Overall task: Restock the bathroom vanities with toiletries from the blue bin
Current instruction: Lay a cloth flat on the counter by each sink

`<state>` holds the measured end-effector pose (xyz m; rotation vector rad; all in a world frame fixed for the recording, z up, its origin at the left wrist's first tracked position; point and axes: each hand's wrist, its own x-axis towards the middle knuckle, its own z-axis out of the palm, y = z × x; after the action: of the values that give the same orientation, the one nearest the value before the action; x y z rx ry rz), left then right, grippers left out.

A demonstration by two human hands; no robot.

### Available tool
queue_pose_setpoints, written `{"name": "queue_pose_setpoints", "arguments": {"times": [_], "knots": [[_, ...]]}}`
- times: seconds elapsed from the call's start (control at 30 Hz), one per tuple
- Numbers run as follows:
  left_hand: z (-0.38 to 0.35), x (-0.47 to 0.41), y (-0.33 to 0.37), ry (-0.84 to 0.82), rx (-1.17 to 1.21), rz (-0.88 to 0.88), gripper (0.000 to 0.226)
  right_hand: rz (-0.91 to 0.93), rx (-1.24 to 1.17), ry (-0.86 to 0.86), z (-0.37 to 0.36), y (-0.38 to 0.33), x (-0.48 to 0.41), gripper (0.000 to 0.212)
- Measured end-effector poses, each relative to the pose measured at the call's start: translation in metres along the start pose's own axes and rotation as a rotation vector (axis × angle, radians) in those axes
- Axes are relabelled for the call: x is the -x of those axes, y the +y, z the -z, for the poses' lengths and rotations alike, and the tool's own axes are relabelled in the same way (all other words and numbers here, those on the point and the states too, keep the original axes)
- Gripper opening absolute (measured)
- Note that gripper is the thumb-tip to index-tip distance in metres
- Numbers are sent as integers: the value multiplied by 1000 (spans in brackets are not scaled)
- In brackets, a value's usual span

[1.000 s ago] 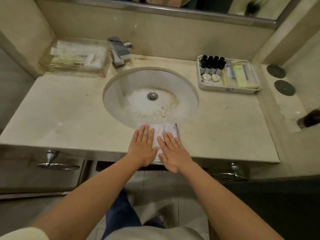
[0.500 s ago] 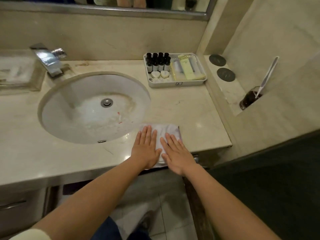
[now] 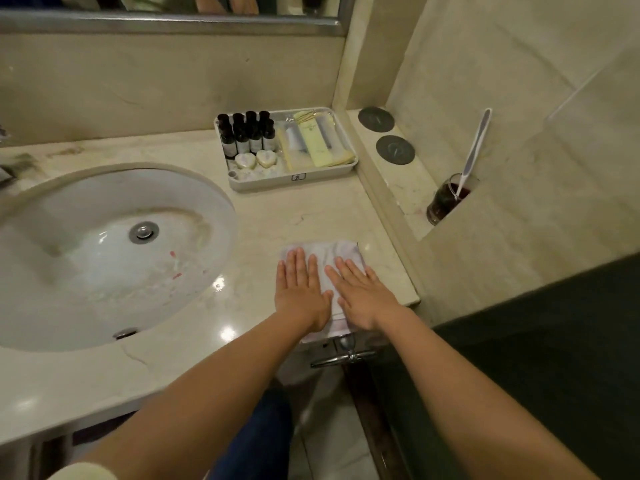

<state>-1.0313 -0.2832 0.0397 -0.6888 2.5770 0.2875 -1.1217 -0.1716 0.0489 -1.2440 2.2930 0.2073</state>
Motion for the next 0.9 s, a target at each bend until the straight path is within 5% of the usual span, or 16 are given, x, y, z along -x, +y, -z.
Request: {"name": "queue_pose_setpoints", "arguments": {"times": [0.9], "knots": [[43,-73,50,34,-2,70,71,-65,74,-29,49,65,-62,96]]}}
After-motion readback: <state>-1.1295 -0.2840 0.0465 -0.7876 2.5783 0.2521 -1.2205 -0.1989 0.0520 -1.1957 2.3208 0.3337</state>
